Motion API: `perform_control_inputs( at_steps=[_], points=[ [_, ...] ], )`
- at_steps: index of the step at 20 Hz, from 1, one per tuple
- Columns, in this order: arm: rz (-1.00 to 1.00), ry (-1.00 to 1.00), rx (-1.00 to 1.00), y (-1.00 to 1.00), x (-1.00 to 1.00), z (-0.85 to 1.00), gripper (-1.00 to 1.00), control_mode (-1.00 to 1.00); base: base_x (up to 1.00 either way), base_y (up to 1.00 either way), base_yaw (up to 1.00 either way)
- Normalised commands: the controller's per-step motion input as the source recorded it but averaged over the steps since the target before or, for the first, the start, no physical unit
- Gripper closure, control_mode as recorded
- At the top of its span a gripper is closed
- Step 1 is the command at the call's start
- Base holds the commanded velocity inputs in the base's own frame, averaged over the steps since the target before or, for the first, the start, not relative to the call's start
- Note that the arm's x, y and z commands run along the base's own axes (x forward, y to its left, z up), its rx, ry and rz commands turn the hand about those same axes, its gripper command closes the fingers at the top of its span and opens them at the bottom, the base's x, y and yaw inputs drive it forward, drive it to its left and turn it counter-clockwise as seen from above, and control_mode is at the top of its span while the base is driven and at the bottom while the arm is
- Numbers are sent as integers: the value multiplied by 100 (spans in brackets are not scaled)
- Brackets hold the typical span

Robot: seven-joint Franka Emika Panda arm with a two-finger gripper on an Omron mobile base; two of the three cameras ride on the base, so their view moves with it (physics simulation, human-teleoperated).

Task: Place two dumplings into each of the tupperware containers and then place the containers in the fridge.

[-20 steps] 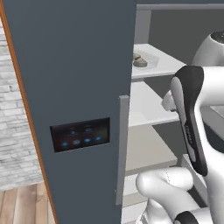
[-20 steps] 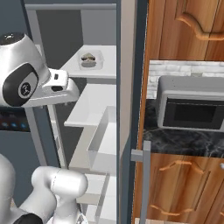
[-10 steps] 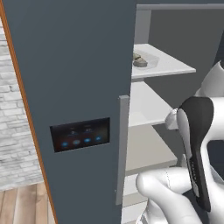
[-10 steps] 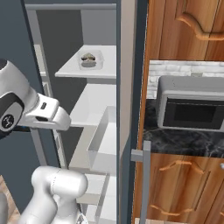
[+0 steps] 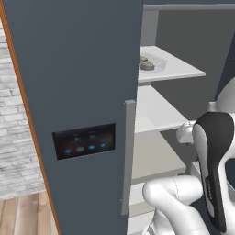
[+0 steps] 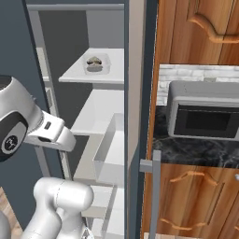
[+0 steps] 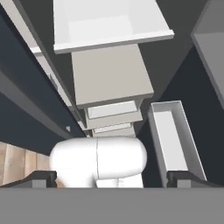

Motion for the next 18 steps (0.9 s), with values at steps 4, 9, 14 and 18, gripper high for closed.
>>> perform_control_inputs(
  at_steps=[4,9,14,18],
  points=[
    [0,7,0,0,0,0,-100,-100,0,0,0],
    [0,9,0,0,-1,0,-100,-100,0,0,0],
    [0,0,0,0,0,0,-100,100,-75,23,4],
    [0,0,0,0,0,0,-100,100,-100,17,0]
  ],
)
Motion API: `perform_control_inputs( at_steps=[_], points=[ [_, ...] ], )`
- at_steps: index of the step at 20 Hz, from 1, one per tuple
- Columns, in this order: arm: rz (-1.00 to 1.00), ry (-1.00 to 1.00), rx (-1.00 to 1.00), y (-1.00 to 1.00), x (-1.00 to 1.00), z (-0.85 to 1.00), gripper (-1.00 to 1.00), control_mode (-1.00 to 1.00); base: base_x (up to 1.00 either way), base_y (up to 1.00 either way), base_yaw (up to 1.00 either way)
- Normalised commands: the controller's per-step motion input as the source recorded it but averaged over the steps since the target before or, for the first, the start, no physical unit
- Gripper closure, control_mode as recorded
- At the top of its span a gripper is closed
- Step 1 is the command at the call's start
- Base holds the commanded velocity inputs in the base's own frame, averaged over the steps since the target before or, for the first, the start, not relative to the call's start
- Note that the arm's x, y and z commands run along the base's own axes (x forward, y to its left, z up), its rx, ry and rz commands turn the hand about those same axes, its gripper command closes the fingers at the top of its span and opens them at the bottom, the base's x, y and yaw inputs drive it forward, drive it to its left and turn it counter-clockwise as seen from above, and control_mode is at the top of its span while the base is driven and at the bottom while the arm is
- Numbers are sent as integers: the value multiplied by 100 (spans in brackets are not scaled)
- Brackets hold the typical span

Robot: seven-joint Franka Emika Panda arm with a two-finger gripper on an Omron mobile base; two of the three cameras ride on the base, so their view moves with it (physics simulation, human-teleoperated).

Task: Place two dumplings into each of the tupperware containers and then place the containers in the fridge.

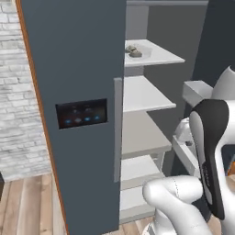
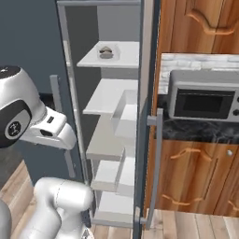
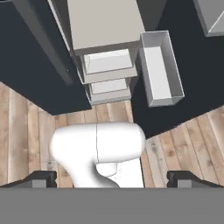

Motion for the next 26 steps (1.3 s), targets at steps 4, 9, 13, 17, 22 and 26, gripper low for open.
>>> perform_control_inputs(
  at_steps=[4,9,13,17,22,26],
  points=[
    [0,0,0,0,0,0,-100,100,-100,26,-4],
    [0,0,0,0,0,0,-100,100,-90,34,-58],
    [0,0,0,0,0,0,-100,100,-100,0,-70],
    [0,0,0,0,0,0,-100,100,-100,-28,-41],
    [0,0,0,0,0,0,-100,100,-47,-86,-45],
    [0,0,0,0,0,0,-100,100,-3,-89,-73]
  ],
)
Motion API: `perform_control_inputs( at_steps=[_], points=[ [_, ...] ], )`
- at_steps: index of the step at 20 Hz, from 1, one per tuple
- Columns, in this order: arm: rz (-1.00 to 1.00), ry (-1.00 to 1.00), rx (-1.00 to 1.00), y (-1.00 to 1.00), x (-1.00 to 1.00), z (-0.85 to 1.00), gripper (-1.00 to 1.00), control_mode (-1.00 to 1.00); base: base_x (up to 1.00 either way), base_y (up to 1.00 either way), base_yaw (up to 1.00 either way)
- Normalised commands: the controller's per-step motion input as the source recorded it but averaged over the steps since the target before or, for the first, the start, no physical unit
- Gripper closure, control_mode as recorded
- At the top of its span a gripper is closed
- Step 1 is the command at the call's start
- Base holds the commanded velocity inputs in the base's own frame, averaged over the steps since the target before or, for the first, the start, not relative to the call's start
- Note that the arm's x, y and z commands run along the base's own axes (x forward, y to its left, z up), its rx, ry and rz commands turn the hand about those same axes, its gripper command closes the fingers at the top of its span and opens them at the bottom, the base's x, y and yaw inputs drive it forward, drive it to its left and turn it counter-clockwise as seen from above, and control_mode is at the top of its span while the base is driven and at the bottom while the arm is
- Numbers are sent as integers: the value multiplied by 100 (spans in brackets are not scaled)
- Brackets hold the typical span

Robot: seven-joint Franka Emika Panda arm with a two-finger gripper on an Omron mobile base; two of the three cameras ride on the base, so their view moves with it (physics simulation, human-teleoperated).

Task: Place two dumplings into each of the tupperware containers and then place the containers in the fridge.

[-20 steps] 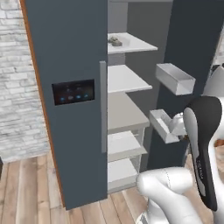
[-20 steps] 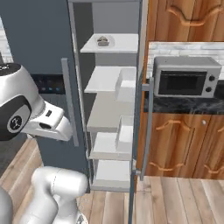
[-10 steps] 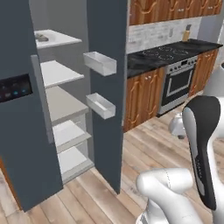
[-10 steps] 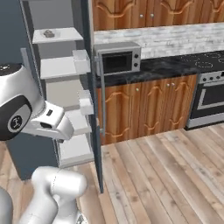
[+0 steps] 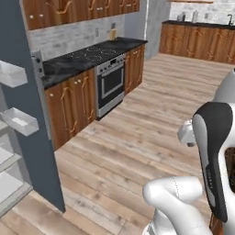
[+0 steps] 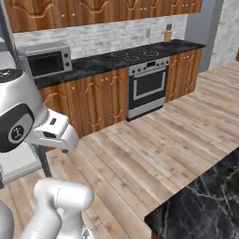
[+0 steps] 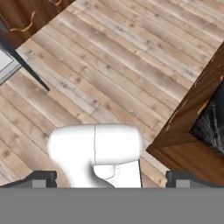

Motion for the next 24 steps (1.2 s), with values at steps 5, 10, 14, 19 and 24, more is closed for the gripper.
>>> perform_control_inputs(
  at_steps=[5,10,14,19,24],
  points=[
    [0,0,0,0,0,0,-100,100,-22,-40,-80],
    [0,0,0,0,0,0,-100,100,-55,-5,-86],
    [0,0,0,0,0,0,-100,100,-100,7,-20],
    [0,0,0,0,0,0,-100,100,-87,21,0],
    [0,0,0,0,0,0,-100,100,-5,-32,-85]
  ],
)
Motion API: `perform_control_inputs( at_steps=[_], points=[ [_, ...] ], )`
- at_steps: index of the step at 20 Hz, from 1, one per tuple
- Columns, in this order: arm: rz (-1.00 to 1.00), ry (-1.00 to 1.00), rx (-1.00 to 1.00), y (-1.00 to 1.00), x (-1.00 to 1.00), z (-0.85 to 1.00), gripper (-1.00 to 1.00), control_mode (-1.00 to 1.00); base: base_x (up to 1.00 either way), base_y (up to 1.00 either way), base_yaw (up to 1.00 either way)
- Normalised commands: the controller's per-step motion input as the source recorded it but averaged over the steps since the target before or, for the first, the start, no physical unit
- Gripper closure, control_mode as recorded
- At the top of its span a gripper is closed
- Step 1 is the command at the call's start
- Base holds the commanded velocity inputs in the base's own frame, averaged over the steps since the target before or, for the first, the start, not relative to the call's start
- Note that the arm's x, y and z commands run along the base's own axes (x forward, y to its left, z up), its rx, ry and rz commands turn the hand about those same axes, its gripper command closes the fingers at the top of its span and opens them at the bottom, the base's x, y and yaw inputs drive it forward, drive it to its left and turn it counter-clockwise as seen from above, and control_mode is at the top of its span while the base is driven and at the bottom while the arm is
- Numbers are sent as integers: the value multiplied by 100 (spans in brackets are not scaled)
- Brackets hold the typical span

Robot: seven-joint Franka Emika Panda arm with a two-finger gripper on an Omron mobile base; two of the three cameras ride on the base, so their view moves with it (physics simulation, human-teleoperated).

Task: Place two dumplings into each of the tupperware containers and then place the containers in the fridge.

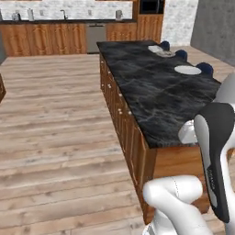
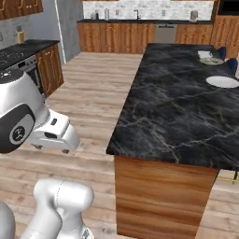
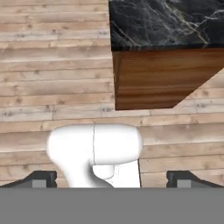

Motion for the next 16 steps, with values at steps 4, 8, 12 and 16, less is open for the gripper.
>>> perform_control_inputs(
  at_steps=[4,8,12,16],
  points=[
    [0,0,0,0,0,0,-100,100,1,-100,-35],
    [0,0,0,0,0,0,-100,100,0,-100,0],
    [0,0,0,0,0,0,-100,100,0,-100,0],
    [0,0,0,0,0,0,-100,100,3,-100,0]
  ],
)
